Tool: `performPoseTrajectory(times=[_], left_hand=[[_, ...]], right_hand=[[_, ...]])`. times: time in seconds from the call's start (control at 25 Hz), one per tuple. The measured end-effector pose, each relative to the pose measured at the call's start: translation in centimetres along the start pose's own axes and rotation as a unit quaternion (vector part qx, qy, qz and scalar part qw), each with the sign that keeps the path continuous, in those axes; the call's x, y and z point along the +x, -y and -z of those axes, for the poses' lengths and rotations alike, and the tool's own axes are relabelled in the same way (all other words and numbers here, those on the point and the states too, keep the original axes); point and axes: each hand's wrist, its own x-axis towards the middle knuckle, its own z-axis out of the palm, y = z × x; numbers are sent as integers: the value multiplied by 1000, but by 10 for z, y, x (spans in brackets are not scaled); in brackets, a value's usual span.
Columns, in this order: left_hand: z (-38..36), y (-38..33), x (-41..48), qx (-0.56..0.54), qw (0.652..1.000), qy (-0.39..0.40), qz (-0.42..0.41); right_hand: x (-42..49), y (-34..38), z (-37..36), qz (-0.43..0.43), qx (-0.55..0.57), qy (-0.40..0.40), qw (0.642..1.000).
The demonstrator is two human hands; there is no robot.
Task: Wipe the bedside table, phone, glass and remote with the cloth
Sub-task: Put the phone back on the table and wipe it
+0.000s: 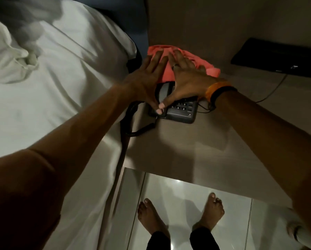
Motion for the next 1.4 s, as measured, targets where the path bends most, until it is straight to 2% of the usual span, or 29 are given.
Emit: performPoseTrajectory(times=[0.12,0.24,0.32,0.44,0.56,0.64,0.76,0.84,0.92,0.96,1.08,1.12,1.16,1.2,1.28,1.4], left_hand=[[-23,-29,10,34,999,-34,-16],[-35,-43,6,16,998,-64,3],[-50,-52,-11,-19,989,-147,-8],[-94,-69,-43,-17,951,-308,-32],[-131,-89,-58,4,930,-368,0],[-136,-93,-62,-1,925,-380,-17],[-121,-100,-72,-14,924,-378,-55],[-97,-108,-67,-48,924,-374,-70],[-65,-109,-43,-82,922,-372,-69],[-47,-107,-29,-92,932,-348,-52],[-17,-104,-2,-99,981,-163,22],[-19,-101,0,-91,990,-99,30],[-23,-98,0,-84,994,-64,26],[-29,-98,-1,-83,995,-55,19],[-40,-100,-5,-100,991,-84,10],[-52,-103,-11,-94,986,-134,-5]], right_hand=[[-7,-21,-23,-3,-24,-1,1000],[-17,-23,-43,-22,-33,-90,995],[-31,-24,-64,-14,-30,-155,987],[-61,-19,-106,21,-31,-264,964],[-76,-8,-140,34,-34,-329,943],[-80,-6,-142,49,-1,-322,946],[-91,-16,-130,76,88,-306,945],[-97,-25,-113,38,108,-334,936],[-83,-41,-85,-9,105,-405,908],[-70,-52,-69,-41,111,-397,910],[-32,-77,-33,-75,124,-186,972],[-21,-78,-37,-71,92,-158,980],[-14,-78,-44,-70,49,-167,982],[-13,-76,-53,-71,12,-201,977],[-19,-75,-66,-75,4,-264,962],[-41,-72,-74,-42,24,-300,953]])
